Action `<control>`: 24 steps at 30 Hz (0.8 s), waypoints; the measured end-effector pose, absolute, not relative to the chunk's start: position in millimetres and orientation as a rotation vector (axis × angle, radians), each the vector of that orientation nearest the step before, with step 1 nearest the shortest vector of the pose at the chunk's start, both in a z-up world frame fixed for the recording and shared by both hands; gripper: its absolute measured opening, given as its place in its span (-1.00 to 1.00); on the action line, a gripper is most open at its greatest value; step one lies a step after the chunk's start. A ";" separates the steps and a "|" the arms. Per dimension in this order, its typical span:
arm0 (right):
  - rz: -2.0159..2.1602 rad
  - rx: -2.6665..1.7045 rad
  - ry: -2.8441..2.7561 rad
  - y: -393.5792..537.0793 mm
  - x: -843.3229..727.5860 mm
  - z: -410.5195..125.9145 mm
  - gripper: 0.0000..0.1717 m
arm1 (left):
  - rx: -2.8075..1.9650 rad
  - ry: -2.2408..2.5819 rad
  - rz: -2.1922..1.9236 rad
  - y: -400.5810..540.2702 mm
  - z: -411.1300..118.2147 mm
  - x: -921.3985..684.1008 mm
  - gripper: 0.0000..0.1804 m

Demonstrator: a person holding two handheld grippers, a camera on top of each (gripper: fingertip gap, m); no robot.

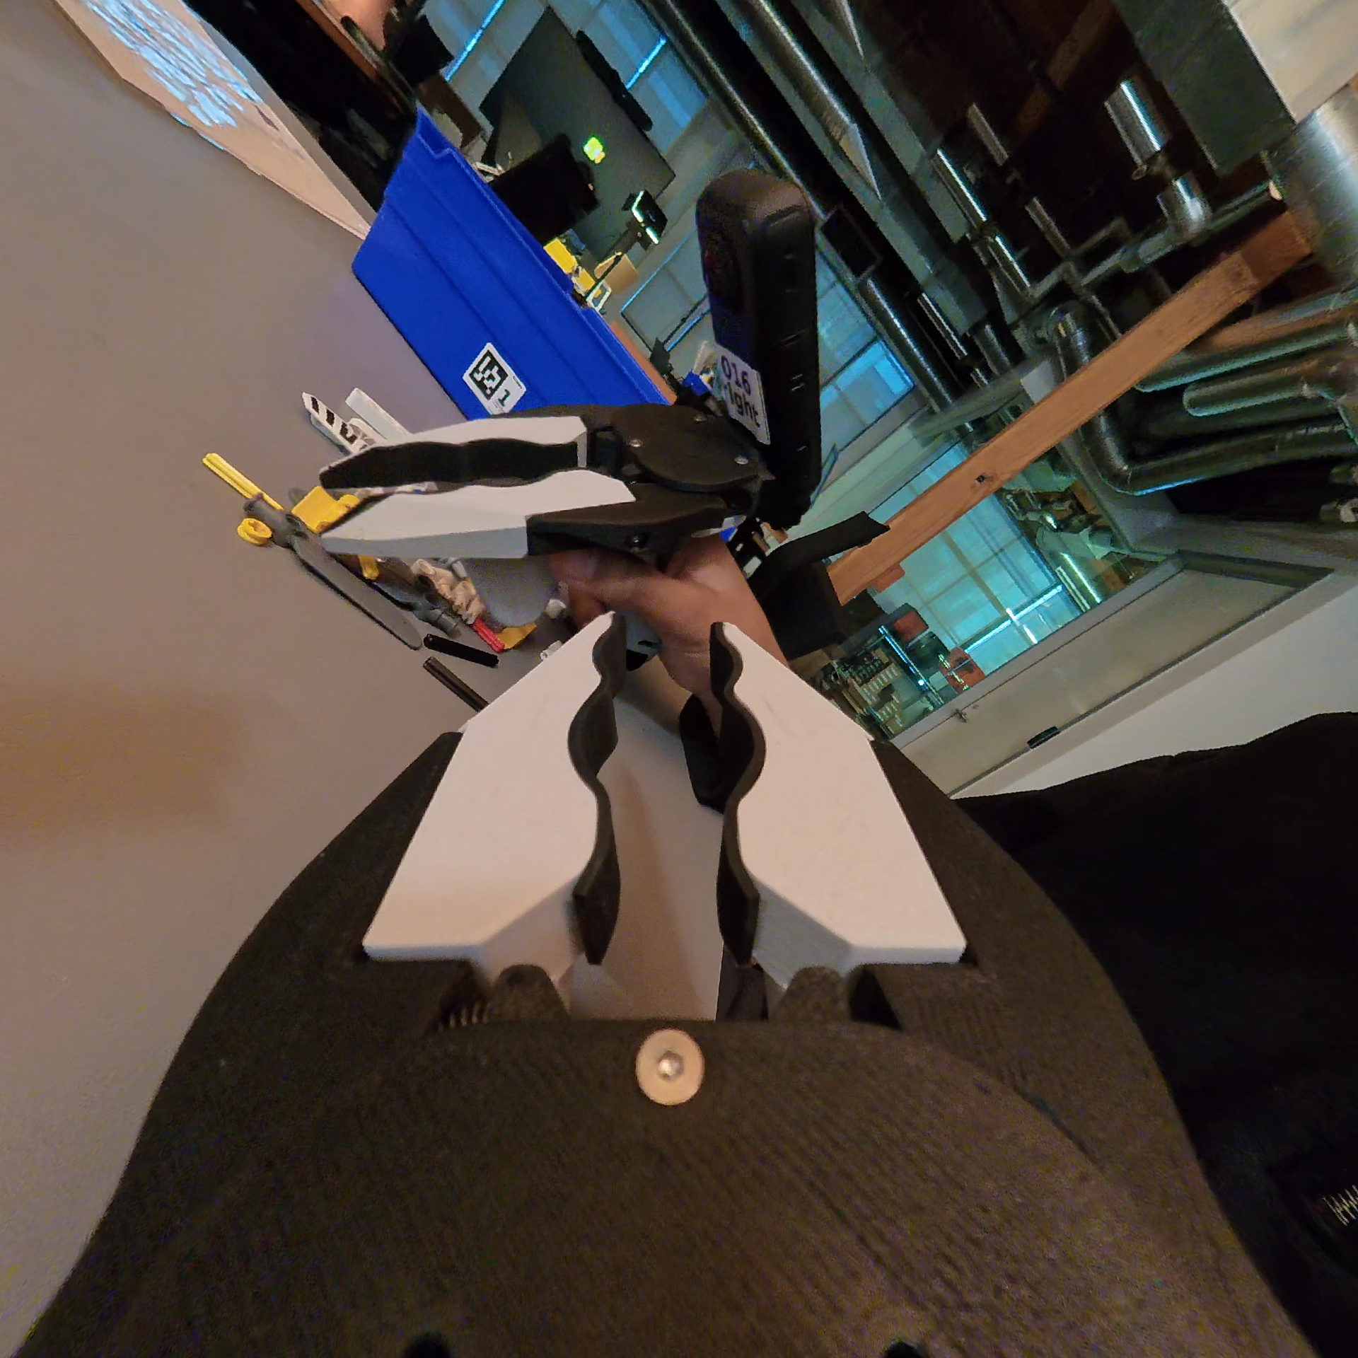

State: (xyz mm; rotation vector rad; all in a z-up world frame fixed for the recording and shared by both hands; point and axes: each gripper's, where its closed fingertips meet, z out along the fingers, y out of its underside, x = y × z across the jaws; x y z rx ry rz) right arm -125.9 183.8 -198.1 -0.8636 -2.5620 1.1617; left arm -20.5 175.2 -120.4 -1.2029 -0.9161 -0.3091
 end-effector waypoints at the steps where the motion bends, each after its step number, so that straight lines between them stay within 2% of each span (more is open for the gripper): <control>1: 1.167 -0.853 -2.549 184.0 -126.6 -195.8 -0.82 | -1.203 -0.916 -0.309 175.2 -120.4 -20.5 -0.79; 4: 1.202 -0.826 -2.475 186.7 -132.4 -183.8 -0.99 | -1.200 -0.915 -0.310 174.9 -120.1 -20.5 -0.79; 7: 1.201 -0.848 -2.415 192.9 -142.5 -179.1 -1.00 | -1.200 -0.914 -0.311 175.0 -120.1 -20.4 -0.79; 13: 1.173 -0.849 -2.462 194.6 -138.0 -187.8 -0.80 | -1.194 -0.911 -0.311 174.4 -119.3 -20.3 -0.79; 19: 1.113 -0.849 -2.527 192.9 -133.1 -199.6 -0.71 | -1.191 -0.909 -0.312 174.1 -118.8 -20.2 -0.79; 24: 1.102 -0.852 -2.485 193.2 -140.8 -198.3 -0.92 | -1.190 -0.908 -0.313 174.1 -118.6 -20.1 -0.79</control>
